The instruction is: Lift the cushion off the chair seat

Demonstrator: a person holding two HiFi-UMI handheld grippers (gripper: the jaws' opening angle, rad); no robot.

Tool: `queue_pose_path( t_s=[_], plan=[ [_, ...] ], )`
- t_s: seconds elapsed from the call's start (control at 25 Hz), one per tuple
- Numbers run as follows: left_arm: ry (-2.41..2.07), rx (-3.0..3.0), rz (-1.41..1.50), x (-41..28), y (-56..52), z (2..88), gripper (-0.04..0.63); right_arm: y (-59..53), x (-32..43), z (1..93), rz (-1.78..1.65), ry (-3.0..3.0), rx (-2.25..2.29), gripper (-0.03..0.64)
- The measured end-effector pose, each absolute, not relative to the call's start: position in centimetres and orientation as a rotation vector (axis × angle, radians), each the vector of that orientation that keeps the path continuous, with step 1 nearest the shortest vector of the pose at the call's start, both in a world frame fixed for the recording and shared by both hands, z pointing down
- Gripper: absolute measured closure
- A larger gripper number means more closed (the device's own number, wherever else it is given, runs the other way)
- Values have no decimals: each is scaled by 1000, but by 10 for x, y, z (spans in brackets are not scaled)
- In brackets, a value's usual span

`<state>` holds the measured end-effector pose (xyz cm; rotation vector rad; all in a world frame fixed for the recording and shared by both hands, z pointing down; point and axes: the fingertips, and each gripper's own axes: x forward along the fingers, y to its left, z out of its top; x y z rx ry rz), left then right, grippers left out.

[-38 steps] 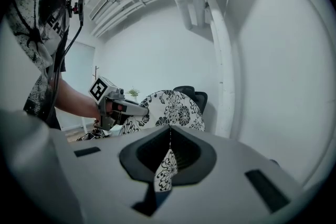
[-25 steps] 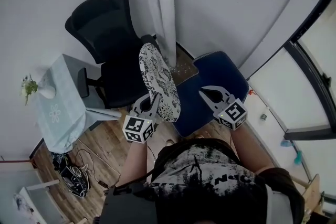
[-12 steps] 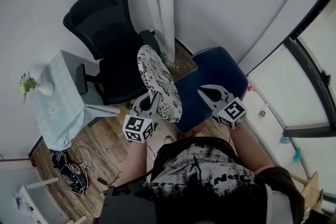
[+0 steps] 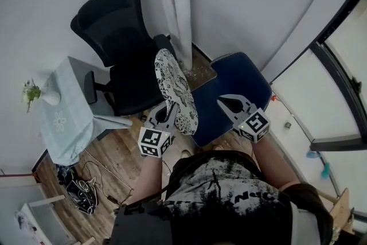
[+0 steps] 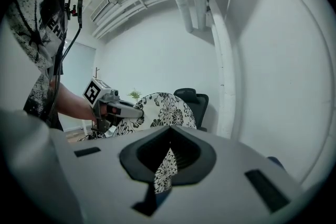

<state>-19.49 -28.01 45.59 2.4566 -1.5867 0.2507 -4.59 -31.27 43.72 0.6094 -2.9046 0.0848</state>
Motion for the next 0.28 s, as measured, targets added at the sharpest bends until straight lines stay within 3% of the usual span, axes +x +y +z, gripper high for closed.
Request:
queue_pose_path(
  t_s=[0.28],
  plan=[
    [-1577, 2468, 251, -196, -277, 454, 572, -307, -49, 438, 64, -2891, 600, 600]
  ],
)
